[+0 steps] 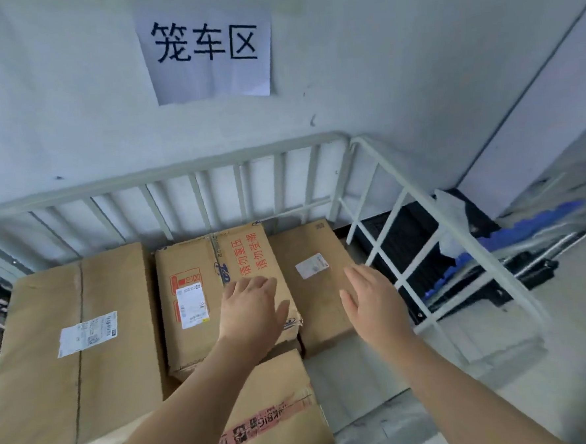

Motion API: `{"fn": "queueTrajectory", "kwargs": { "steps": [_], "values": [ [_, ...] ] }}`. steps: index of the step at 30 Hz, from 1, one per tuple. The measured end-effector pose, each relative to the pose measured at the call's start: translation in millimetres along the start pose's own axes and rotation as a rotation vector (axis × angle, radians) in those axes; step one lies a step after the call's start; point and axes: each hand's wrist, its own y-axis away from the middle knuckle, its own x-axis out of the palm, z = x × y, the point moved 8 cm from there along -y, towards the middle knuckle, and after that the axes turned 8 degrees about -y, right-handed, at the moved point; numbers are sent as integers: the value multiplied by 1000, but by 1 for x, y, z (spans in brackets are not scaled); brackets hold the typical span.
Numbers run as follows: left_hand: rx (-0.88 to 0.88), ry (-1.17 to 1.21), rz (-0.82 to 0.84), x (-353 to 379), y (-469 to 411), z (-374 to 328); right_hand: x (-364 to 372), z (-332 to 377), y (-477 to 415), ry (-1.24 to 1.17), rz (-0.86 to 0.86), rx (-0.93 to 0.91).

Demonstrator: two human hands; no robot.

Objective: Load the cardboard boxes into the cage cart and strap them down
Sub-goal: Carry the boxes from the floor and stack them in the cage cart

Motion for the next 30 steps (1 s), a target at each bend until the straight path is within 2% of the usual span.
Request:
{"fn": "queueTrajectory", "kwargs": {
  "steps": [8,18,30],
  "values": [
    [383,-10,-40,-49,57,-148,-106,-65,150,32,-163,310],
    [862,-26,-27,-41,169,-394,-205,-174,387,87,-414,757],
    [1142,-84,40,32,312,-671,-275,-328,651,84,-548,1159]
  ]
}}
